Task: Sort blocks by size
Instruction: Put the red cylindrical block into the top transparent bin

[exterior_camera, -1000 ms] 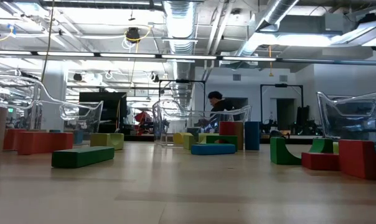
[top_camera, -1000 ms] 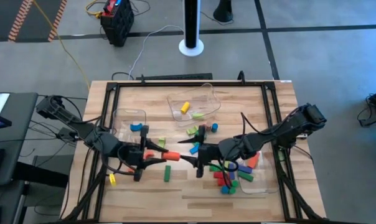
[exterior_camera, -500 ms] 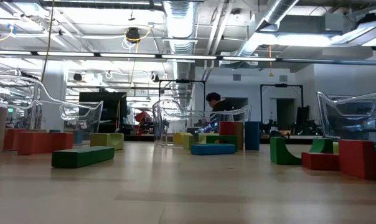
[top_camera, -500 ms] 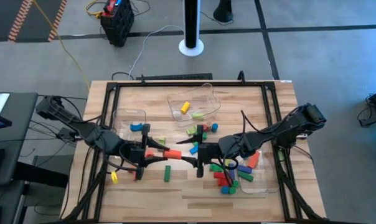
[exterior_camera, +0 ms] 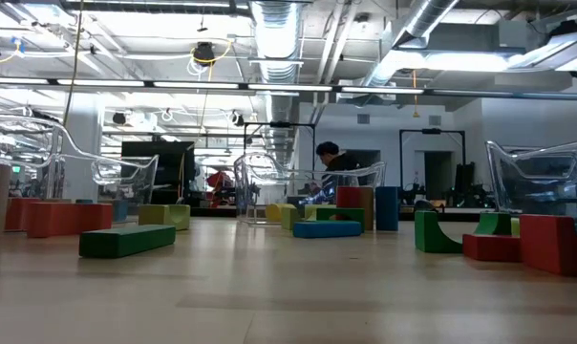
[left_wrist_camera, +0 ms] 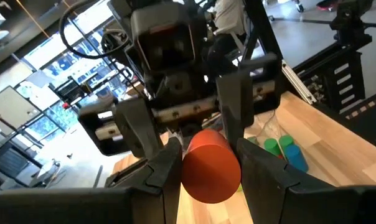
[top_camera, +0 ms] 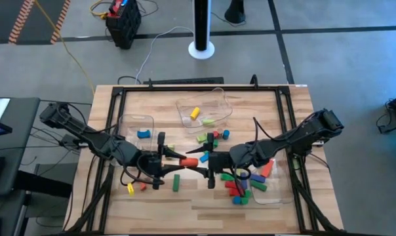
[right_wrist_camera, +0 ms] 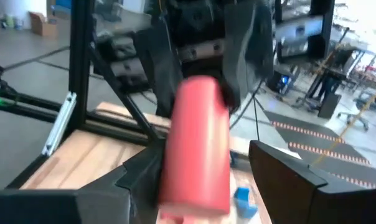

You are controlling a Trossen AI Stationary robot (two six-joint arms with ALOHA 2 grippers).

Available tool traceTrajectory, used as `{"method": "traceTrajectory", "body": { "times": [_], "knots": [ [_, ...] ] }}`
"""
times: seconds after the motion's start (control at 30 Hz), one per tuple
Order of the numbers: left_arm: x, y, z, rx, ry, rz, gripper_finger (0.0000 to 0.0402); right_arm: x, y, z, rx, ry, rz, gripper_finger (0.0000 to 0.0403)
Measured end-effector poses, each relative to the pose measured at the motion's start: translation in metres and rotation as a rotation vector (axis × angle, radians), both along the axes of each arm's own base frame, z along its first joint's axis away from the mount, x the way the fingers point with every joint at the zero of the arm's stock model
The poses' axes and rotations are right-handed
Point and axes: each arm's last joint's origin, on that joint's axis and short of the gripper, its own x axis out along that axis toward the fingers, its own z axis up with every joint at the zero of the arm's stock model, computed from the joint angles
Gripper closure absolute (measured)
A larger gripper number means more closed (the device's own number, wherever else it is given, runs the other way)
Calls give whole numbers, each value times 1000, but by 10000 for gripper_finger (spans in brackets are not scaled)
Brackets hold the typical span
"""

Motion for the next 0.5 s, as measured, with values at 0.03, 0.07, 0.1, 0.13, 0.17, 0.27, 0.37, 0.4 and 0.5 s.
{"method": "traceTrajectory", "body": {
  "times": [0.03, 0.07, 0.1, 0.13, 0.17, 0.27, 0.37, 0.4, 0.5],
  "knots": [
    [0, 0, 0, 0, 0, 1, 274, 0, -1, 0, 5, 3, -3, 148],
    [0, 0, 0, 0, 0, 4, 274, 1, -2, -1, 9, 5, -6, 148],
    [0, 0, 0, 2, 0, 9, 274, 1, -2, -1, 10, 8, -8, 148],
    [0, 0, 0, 4, 1, 13, 274, 1, -2, -1, 10, 11, -9, 148],
    [0, 1, 0, 7, 3, 15, 274, 1, -2, -1, 9, 13, -12, 148],
    [0, 1, -1, 16, 13, 23, 274, 0, -3, -2, 4, 20, -34, 149],
    [-1, 1, -3, 18, 31, 34, 274, 0, -3, -3, -1, 31, -44, 162],
    [-1, 2, -4, 19, 37, 39, 274, 0, -3, -3, -3, 33, -45, 169],
    [-1, 2, -5, 25, 48, 52, 274, 0, -3, -4, -3, 34, -45, 193]
  ]
}}
